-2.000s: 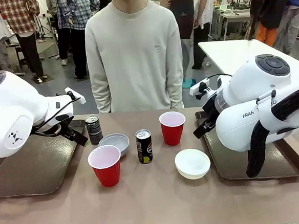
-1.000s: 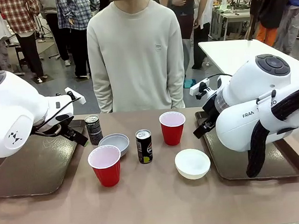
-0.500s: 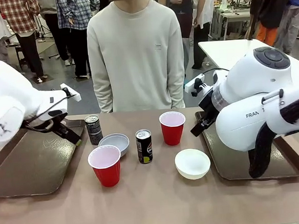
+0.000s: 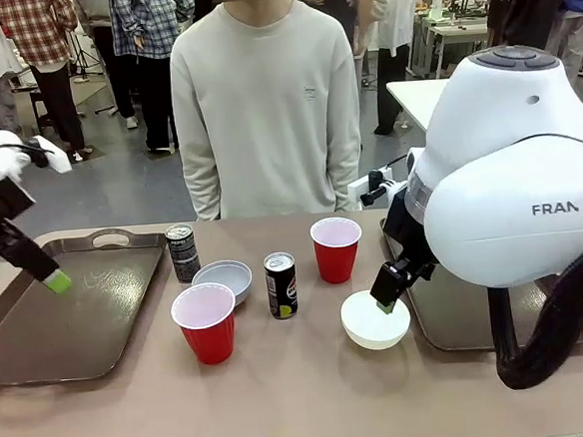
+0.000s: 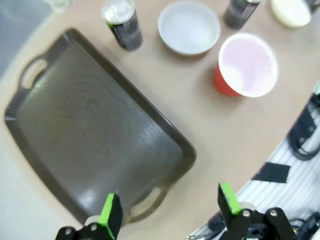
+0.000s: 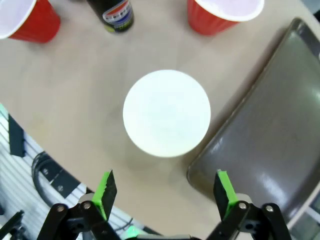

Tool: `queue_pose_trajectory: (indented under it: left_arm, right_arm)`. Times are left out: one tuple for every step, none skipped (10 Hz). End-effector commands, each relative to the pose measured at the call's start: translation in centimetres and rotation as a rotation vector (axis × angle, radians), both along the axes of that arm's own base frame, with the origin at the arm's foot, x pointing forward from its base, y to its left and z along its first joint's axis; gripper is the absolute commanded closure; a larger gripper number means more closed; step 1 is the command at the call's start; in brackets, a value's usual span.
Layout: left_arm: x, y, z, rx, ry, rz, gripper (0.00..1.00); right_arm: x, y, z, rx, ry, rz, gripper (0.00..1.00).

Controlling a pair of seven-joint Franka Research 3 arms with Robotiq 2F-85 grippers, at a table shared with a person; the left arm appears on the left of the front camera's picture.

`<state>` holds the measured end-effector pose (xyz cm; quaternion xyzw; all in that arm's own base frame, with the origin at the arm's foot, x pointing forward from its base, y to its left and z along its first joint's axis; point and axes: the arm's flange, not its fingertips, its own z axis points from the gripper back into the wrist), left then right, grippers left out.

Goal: Prepare tableware on both trays.
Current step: Pick up a Picnic Bowl from the table and place it on a Handle tray.

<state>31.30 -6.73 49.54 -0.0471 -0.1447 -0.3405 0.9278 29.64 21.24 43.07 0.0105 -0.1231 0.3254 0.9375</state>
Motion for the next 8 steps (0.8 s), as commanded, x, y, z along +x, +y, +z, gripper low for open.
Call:
queue_pose_trajectory:
  left_arm:
    - [1.0, -0.7, -1.2, 0.023, -0.001, -0.01, 0.0]
    - [1.0, -0.7, -1.2, 0.023, -0.001, -0.01, 0.0]
    - [1.0, -0.7, -1.2, 0.023, -0.001, -0.01, 0.0]
    - [1.0, -0.7, -1.2, 0.023, -0.001, -0.01, 0.0]
    - [0.3, -0.5, -0.6, 0.016, 0.009, -0.005, 0.0]
    - [-0.4, -0.7, -2.1, -0.03, 0.089, 0.061, 0.0]
    - [-2.1, -0.9, -3.5, -0.064, 0.157, 0.104, 0.0]
    - [-3.9, -1.2, -4.3, -0.091, 0.254, 0.137, 0.0]
  right_arm:
    - [0.8, 0.0, -0.3, 0.019, -0.025, 0.018, 0.0]
    - [0.8, 0.0, -0.3, 0.019, -0.025, 0.018, 0.0]
    - [0.8, 0.0, -0.3, 0.019, -0.025, 0.018, 0.0]
    - [0.8, 0.0, -0.3, 0.019, -0.025, 0.018, 0.0]
    - [0.1, 0.1, 0.1, 0.004, -0.014, 0.004, 0.0]
    - [-0.5, -2.4, -0.2, 0.054, -0.013, -0.09, 0.0]
    - [-1.7, -4.7, -0.5, 0.112, 0.002, -0.16, 0.0]
    - [-3.0, -6.4, -0.7, 0.155, 0.026, -0.216, 0.0]
